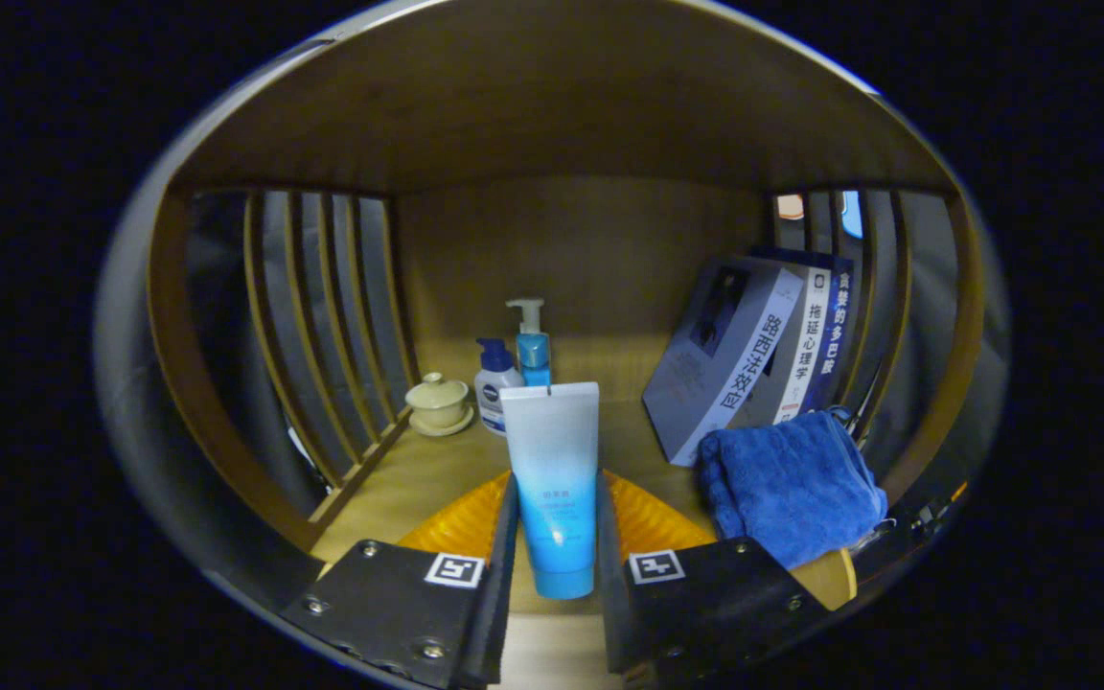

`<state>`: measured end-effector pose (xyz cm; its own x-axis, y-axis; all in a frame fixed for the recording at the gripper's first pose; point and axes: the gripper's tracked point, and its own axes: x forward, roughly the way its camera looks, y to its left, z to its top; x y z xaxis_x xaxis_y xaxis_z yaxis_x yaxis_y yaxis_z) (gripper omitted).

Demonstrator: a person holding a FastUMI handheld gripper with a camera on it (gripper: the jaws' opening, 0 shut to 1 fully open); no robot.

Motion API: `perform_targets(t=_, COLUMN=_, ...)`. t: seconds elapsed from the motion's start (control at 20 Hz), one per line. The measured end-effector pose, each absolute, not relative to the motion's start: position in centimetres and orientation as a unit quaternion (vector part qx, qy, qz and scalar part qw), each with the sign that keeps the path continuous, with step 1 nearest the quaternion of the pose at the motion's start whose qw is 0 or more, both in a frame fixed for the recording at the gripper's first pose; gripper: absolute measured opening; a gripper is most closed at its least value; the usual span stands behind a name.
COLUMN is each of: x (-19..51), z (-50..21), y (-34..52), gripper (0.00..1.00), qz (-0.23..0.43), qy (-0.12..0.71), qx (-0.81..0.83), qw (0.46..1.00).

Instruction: Pull open the drawer, take out the items inside it, and place them on the countertop above the cabinet.

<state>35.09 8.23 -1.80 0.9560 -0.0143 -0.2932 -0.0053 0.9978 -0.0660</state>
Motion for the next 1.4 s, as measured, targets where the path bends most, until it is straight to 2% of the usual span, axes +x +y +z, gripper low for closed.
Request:
perform_targets(t=0.35, x=38.6, z=-8.4, y=7.5, gripper=0.41, qz=-0.015, qy=0.193, qx=-0.053, qw=0.98)
perform_targets(t=0.5, x=39.4, z=-9.1, y=5.9, gripper=0.41, qz=-0.053, qy=0.194, qx=-0.029, qw=0.979)
perform_targets(t=0.8, x=39.0, z=-11.4, y=5.7, gripper=0.41, qz=-0.07, qy=0.235, qx=0.058, qw=0.968)
perform_targets(t=0.9, x=38.4, z=-11.5, y=6.0, gripper=0.45, qz=-0.069, qy=0.239, qx=0.071, qw=0.966)
perform_targets(t=0.95, x=38.2, z=-11.0, y=5.2, gripper=0.49, qz=-0.076, qy=0.231, qx=0.07, qw=0.967)
perform_targets(t=1.15, x=34.9, z=-8.9, y=4.7, gripper=0.94, qz=-0.068, qy=0.213, qx=0.064, qw=0.973)
perform_targets(t=1.2, x=33.8, z=-8.1, y=4.9, gripper=0.97, qz=-0.056, qy=0.208, qx=0.062, qw=0.975)
perform_targets(t=1.4, x=28.6, z=-5.1, y=5.8, gripper=0.97, qz=-0.023, qy=0.184, qx=0.069, qw=0.98)
